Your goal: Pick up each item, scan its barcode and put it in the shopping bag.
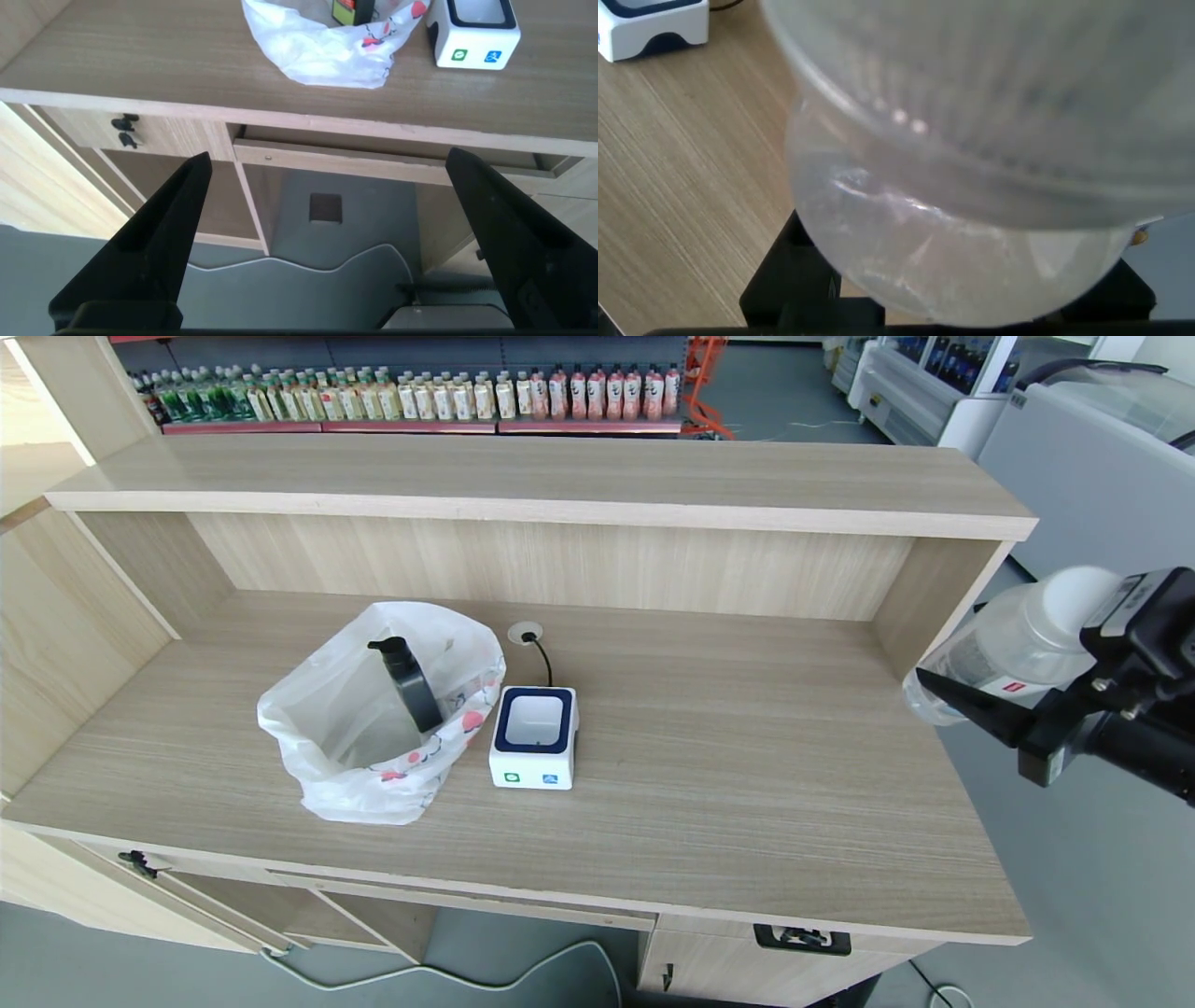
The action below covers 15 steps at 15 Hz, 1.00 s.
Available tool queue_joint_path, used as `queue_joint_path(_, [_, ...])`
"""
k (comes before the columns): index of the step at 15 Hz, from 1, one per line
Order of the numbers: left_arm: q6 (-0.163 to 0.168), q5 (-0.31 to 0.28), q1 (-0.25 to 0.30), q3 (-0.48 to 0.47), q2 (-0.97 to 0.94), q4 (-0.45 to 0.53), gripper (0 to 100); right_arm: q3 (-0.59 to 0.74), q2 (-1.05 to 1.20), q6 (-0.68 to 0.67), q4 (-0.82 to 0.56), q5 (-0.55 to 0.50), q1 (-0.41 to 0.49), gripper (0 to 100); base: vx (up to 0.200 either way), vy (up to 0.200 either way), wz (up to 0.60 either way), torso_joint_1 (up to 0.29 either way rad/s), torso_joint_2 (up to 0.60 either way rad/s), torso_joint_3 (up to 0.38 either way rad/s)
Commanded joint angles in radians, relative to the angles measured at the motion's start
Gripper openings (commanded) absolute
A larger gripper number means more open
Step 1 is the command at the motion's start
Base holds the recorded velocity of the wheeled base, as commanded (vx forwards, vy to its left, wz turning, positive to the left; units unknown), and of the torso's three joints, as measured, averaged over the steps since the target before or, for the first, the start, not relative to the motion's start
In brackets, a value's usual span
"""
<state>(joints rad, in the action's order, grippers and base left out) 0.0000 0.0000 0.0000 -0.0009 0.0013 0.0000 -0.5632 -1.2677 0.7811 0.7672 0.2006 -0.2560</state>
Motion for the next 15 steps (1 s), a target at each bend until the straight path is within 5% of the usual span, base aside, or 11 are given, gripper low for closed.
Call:
queue_joint_path(1, [0.0,0.0,0.0,0.001,0.0,0.0,100,-0.003,0.002,0.003,0.001,0.0,0.0,0,0.0,0.0,0.0,0.0,0.0,0.0])
queue_joint_path(5, [0.0,0.0,0.0,-0.001,0.0,-0.002,100,-0.003,0.004,0.007,0.001,-0.001,0.0,0,0.0,0.0,0.0,0.0,0.0,0.0])
queue_joint_path(15, [0.0,0.0,0.0,-0.001,0.0,0.0,100,-0.181,-0.16,0.007,0.001,0.098,-0.04,0,0.0,0.2,0.0,0.002,0.0,0.004])
